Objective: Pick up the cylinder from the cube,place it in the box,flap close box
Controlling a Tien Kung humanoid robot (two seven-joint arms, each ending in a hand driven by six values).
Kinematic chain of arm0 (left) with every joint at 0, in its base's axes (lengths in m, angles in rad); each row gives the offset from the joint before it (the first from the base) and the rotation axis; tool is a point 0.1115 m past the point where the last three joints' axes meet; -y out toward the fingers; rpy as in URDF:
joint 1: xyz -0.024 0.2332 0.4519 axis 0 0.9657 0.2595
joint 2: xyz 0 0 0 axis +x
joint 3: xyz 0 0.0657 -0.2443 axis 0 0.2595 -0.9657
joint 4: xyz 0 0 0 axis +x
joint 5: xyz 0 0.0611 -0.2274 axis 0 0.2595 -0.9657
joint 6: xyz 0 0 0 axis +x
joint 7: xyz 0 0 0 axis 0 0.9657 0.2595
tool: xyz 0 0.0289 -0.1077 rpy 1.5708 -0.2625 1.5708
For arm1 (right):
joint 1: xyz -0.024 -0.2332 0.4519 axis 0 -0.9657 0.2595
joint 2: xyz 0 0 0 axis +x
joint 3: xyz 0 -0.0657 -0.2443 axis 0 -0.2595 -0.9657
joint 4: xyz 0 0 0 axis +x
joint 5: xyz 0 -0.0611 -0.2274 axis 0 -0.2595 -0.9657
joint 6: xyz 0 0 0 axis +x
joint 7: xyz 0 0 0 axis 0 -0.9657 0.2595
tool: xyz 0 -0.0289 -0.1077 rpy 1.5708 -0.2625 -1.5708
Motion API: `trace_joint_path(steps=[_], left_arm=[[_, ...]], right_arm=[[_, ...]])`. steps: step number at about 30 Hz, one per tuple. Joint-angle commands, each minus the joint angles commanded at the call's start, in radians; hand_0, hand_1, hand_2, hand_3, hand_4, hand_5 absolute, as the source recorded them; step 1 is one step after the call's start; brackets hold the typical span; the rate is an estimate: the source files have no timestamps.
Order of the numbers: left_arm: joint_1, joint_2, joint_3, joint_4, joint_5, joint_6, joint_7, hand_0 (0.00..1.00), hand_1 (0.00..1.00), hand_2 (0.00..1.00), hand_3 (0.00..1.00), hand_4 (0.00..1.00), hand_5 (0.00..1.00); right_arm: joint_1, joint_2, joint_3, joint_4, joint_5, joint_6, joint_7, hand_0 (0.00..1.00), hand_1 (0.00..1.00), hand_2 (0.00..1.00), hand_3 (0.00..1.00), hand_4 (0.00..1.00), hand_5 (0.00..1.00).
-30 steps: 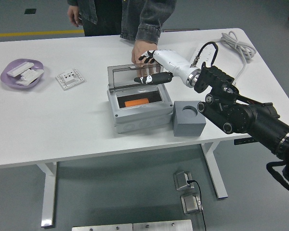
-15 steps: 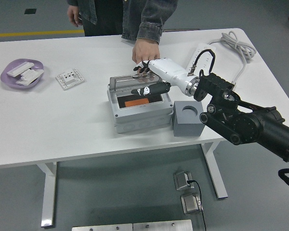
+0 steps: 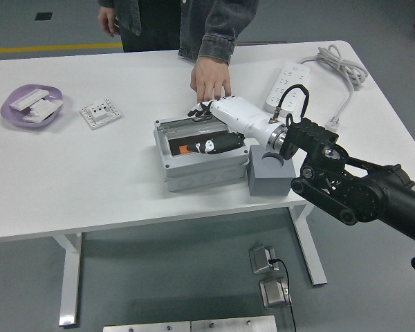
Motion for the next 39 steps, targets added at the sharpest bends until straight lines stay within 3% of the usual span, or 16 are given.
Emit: trace_joint_path(steps=[18, 33, 39], left_arm=[[0.007, -0.005, -0.005, 0.000, 0.002, 0.001, 0.003, 0.637, 0.541, 0.533, 0.617, 0.586, 0.140], [0.009, -0.001, -0.009, 0.000, 0.008, 0.002, 0.004, 0.637, 0.541, 0.533, 0.617, 0.586, 0.140], [0.009, -0.001, -0.012, 0.000, 0.011, 0.003, 0.005, 0.637, 0.540, 0.533, 0.617, 0.585, 0.140]], right_arm=[[-0.064, -0.025, 0.043, 0.081, -0.036, 0.025, -0.054, 0.724, 0.692, 0.737, 0.800, 0.905, 0.695], [-0.098, -0.019, 0.124, 0.105, -0.076, 0.037, -0.080, 0.732, 0.691, 0.738, 0.811, 0.906, 0.704], [-0.110, -0.023, 0.103, 0.117, -0.078, 0.044, -0.088, 0.725, 0.691, 0.738, 0.811, 0.906, 0.708]])
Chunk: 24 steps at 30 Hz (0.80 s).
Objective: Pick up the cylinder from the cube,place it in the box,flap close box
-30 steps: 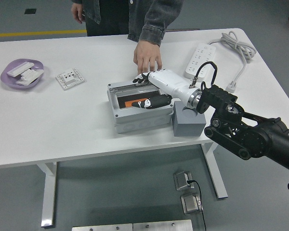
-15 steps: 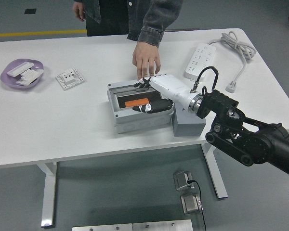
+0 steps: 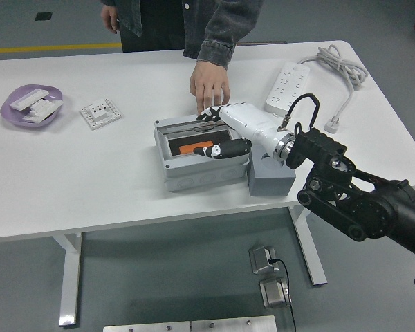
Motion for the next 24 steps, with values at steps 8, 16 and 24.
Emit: trace_joint_path(steps=[8, 16, 24], left_arm=[[-0.002, 0.000, -0.003, 0.000, 0.003, 0.001, 0.001, 0.637, 0.540, 0.533, 0.616, 0.584, 0.139], [0.000, 0.004, -0.011, 0.000, 0.009, 0.001, -0.001, 0.636, 0.540, 0.533, 0.616, 0.584, 0.139], [0.020, -0.012, 0.005, 0.000, -0.011, -0.002, 0.006, 0.637, 0.540, 0.533, 0.616, 0.584, 0.139]], right_arm=[[-0.003, -0.005, 0.008, 0.009, -0.002, 0.003, 0.000, 0.720, 0.685, 0.734, 0.816, 0.909, 0.725], [-0.027, -0.060, 0.152, 0.110, -0.047, 0.031, -0.022, 0.702, 0.683, 0.733, 0.819, 0.910, 0.729], [-0.208, -0.055, 0.396, 0.274, -0.116, 0.066, -0.051, 0.700, 0.681, 0.732, 0.821, 0.910, 0.736]])
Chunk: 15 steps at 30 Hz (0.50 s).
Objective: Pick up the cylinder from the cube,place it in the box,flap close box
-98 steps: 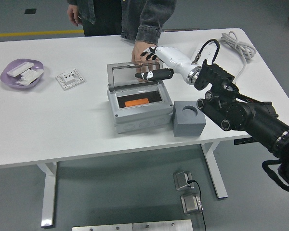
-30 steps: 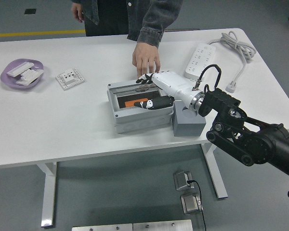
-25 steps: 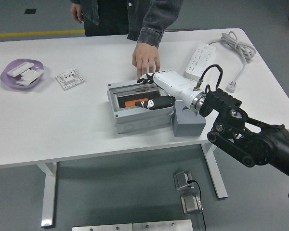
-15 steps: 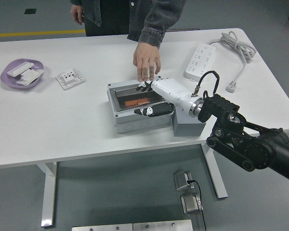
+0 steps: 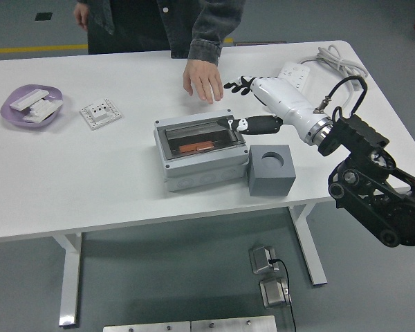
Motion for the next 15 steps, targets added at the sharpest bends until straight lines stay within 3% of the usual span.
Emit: trace_joint_path(steps=[7, 11, 15], left_arm=[[0.017, -0.011, 0.011, 0.000, -0.020, -0.001, 0.005, 0.637, 0.540, 0.533, 0.616, 0.584, 0.139], [0.021, -0.016, 0.018, 0.000, -0.030, -0.002, 0.004, 0.637, 0.539, 0.533, 0.616, 0.584, 0.136], [0.026, -0.020, 0.024, 0.000, -0.040, -0.004, 0.001, 0.637, 0.539, 0.533, 0.616, 0.584, 0.136]], right_arm=[[-0.208, 0.087, 0.263, 0.141, 0.089, -0.091, 0.099, 0.696, 0.680, 0.726, 0.812, 0.910, 0.737], [-0.321, 0.096, 0.409, 0.152, 0.172, -0.124, 0.150, 0.691, 0.668, 0.708, 0.781, 0.910, 0.734], [-0.413, 0.107, 0.539, 0.139, 0.258, -0.123, 0.193, 0.697, 0.666, 0.701, 0.763, 0.909, 0.732]])
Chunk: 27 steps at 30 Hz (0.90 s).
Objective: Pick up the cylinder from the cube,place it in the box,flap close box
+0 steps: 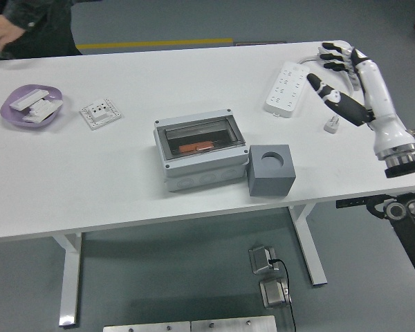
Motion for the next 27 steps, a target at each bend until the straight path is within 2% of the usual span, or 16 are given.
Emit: trace_joint_path(steps=[3, 7, 15, 19, 27], left_arm=[[0.003, -0.002, 0.000, 0.000, -0.006, -0.001, -0.002, 0.637, 0.539, 0.533, 0.616, 0.584, 0.136], [0.004, -0.006, -0.016, 0.000, 0.004, 0.000, 0.000, 0.637, 0.540, 0.533, 0.617, 0.585, 0.138], [-0.002, -0.010, -0.035, 0.000, 0.020, 0.002, -0.004, 0.636, 0.540, 0.533, 0.617, 0.586, 0.138], [-0.003, -0.007, -0.038, 0.000, 0.025, 0.002, -0.003, 0.636, 0.540, 0.533, 0.617, 0.586, 0.138], [-0.011, 0.014, -0.041, 0.000, 0.035, 0.004, 0.002, 0.637, 0.540, 0.534, 0.618, 0.587, 0.138]], right_arm=[[-0.050, 0.011, 0.083, -0.029, 0.099, 0.029, 0.038, 0.697, 0.666, 0.701, 0.763, 0.909, 0.732], [-0.067, 0.031, 0.165, -0.046, 0.267, 0.090, 0.067, 0.697, 0.665, 0.700, 0.758, 0.910, 0.735], [-0.068, 0.030, 0.235, -0.021, 0.481, 0.111, 0.065, 0.712, 0.670, 0.699, 0.756, 0.910, 0.729], [-0.074, 0.038, 0.263, -0.016, 0.521, 0.114, 0.061, 0.717, 0.679, 0.701, 0.751, 0.926, 0.735], [-0.086, 0.041, 0.310, -0.015, 0.527, 0.121, 0.053, 0.719, 0.684, 0.707, 0.752, 0.930, 0.731]])
